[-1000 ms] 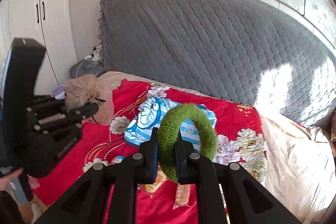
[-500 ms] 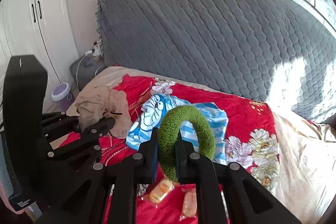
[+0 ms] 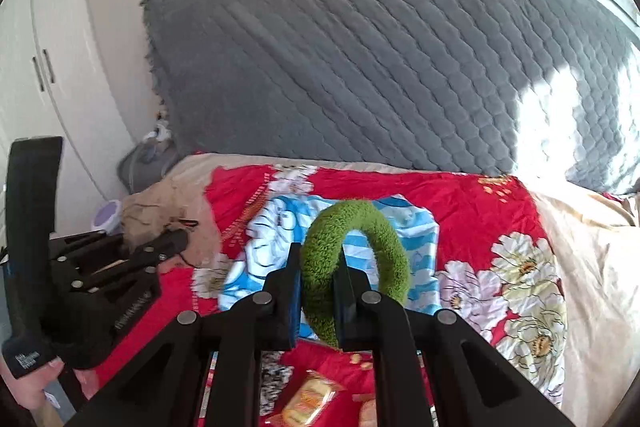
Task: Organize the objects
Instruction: 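Carry the scrunchie in the left tool and the ring in the right tool over the striped shirt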
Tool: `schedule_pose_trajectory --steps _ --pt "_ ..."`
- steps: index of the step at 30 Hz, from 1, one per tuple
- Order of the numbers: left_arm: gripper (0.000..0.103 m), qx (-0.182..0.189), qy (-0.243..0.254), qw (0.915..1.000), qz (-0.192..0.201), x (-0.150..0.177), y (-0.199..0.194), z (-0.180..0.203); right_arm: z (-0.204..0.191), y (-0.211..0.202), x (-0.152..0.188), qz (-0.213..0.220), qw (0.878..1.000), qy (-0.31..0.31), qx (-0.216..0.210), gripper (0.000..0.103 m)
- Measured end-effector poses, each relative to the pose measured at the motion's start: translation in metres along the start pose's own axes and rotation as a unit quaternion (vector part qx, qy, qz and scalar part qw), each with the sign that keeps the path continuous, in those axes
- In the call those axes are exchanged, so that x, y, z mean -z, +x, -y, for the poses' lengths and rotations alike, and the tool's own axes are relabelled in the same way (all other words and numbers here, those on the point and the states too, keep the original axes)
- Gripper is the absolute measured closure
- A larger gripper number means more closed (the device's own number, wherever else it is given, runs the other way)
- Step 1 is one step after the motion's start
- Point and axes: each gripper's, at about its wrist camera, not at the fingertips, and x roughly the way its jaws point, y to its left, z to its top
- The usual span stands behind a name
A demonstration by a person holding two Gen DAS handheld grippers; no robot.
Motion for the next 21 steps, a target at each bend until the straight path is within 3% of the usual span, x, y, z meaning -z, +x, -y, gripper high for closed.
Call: schedule_pose_trajectory --steps 5,21 --pt "0.095 0.009 0.023 0.9997 -0.001 0.001 0.018 0.004 0.011 0.015 -0.001 -0.016 1.0 0.005 -0.002 0.09" --pt "0.095 0.031 0.006 0.9995 0.002 -0.001 0.055 0.002 -0.002 0.046 0.004 -0.017 1.0 -0.019 -0.003 0.09"
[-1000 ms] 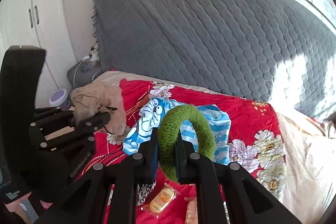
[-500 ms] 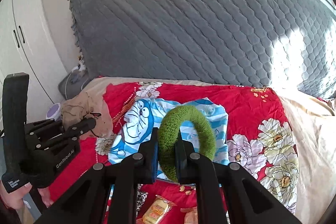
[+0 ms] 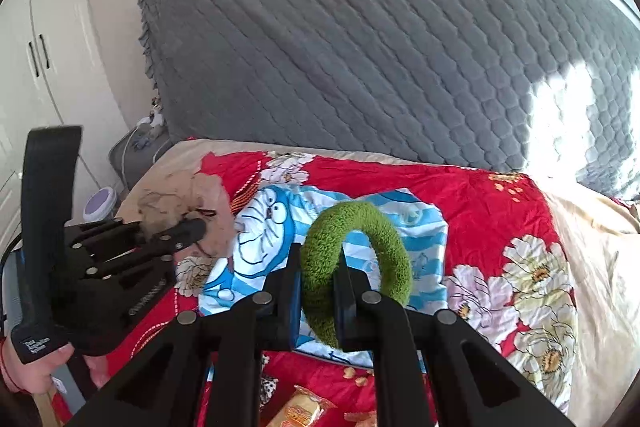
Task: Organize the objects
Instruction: 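Carry the scrunchie in the left tool and the ring in the right tool over the striped shirt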
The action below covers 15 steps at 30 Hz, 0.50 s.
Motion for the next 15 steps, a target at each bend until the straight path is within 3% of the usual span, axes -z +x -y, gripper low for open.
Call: schedule_pose_trajectory --steps 15 --pt "0.095 0.002 -0.008 1.0 0.002 -0.007 0.025 0.003 0.003 0.018 -0.001 0.008 1.0 -0.003 0.009 0.09"
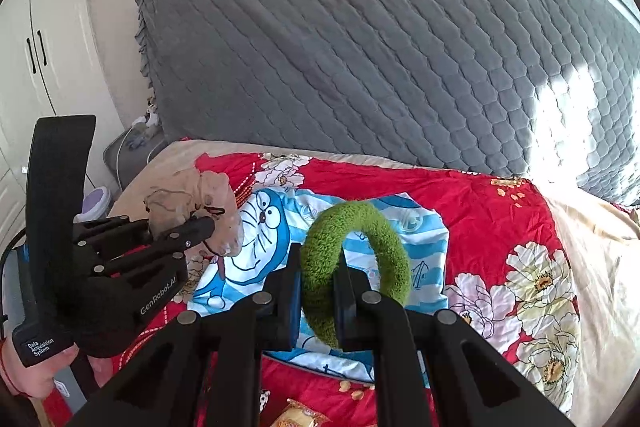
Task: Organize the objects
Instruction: 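Carry the scrunchie in the left tool and the ring in the right tool over the striped shirt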
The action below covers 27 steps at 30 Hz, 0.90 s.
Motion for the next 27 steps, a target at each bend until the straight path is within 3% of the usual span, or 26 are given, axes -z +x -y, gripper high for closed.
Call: schedule_pose_trajectory --steps 16,27 --pt "0.095 -0.003 0.01 0.9998 -0.015 0.011 0.051 0.003 0.012 0.056 0.014 -0.024 1.0 0.014 -0.005 0.09" --pt "0.095 0.008 0.0 0.9993 -0.036 0.028 0.086 0.002 0.015 0.103 0.035 -0.067 0.998 -0.009 0.007 0.09"
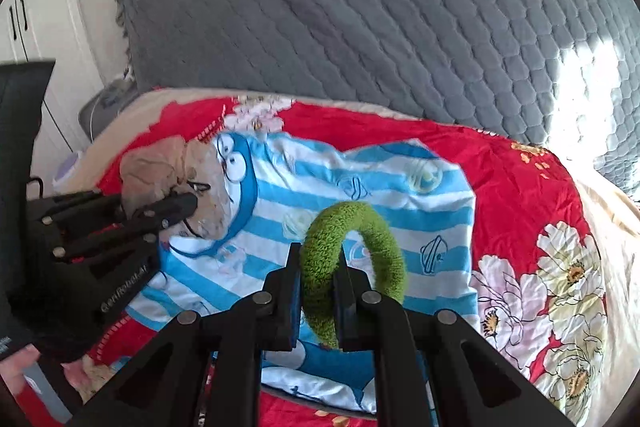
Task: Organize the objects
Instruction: 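Carry the scrunchie in the left tool and the ring in the right tool over the striped shirt, then open the left tool to drop the scrunchie on the shirt while the right tool drops the ring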
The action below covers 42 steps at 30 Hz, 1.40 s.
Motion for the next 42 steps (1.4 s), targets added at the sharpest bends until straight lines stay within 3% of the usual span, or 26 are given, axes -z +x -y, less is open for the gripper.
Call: schedule_pose_trajectory --steps 14,31,37,42 --pt "0.094 -0.006 0.007 0.9992 -0.038 0.016 0.042 0.006 0.002 0.048 0.022 -0.055 0.998 -0.007 0.01 0.09" --pt "0.088 -0.022 0.01 0.9986 -0.047 0.023 0.059 0.006 0.009 0.075 0.03 -0.073 0.997 0.004 0.02 0.09" --pt "0.077 -0.021 0.017 0.9982 -0.053 0.027 0.063 0.008 0.009 0.083 0.034 -0.082 0.996 0.007 0.018 0.09" --pt "0.057 -0.015 0.01 0.9975 -0.068 0.032 0.069 0.005 0.01 0.084 0.037 -0.083 0.996 0.004 0.019 0.089"
